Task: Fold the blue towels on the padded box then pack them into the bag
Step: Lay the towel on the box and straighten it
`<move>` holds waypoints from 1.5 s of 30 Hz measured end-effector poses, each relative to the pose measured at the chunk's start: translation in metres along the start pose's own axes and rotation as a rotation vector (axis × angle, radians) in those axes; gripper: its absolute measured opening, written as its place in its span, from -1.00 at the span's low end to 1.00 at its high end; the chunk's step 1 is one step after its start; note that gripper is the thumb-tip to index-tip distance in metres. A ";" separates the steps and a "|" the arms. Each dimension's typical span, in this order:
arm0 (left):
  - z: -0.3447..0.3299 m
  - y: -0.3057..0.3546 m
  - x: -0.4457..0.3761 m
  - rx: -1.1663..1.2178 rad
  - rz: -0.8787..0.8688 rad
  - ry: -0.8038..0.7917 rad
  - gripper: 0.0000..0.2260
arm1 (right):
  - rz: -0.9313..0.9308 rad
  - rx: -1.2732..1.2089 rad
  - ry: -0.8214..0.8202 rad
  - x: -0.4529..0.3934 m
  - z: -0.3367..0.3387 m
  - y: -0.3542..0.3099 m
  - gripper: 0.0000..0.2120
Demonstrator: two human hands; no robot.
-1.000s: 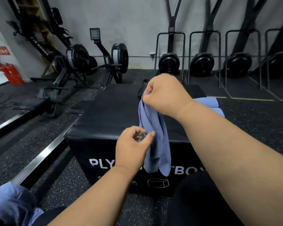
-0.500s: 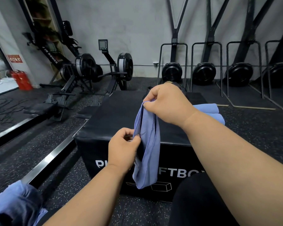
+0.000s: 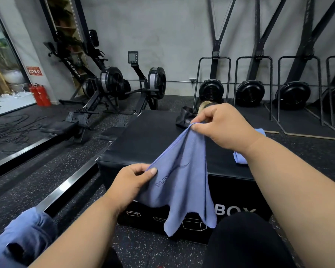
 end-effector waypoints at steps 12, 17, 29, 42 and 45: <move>0.054 0.024 0.022 -0.132 0.024 0.002 -0.87 | -0.090 -0.166 -0.180 0.011 -0.018 0.035 -0.92; 0.068 0.030 0.032 -0.290 0.000 -0.020 -0.95 | -0.079 -0.159 -0.248 0.013 -0.027 0.043 -0.91; 0.083 0.042 0.031 -0.504 -0.119 -0.005 -0.87 | -0.169 -0.320 -0.283 0.028 -0.053 0.082 -0.87; 0.097 0.003 0.034 -0.415 -0.072 -0.191 -0.83 | -0.165 -0.413 -0.207 0.037 -0.056 0.089 -0.80; 0.100 0.000 0.037 -0.362 -0.065 -0.201 -0.74 | -0.153 -0.440 -0.196 0.036 -0.052 0.091 -0.71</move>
Point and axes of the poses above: each hand's wrist, its own x-axis away from the middle knuckle, its own z-axis out of the back of the hand, y = z × x, the point moved 7 cm from there along -x, towards the middle knuckle, and after that the axes turned 2 degrees about y, right-handed, at the moved point
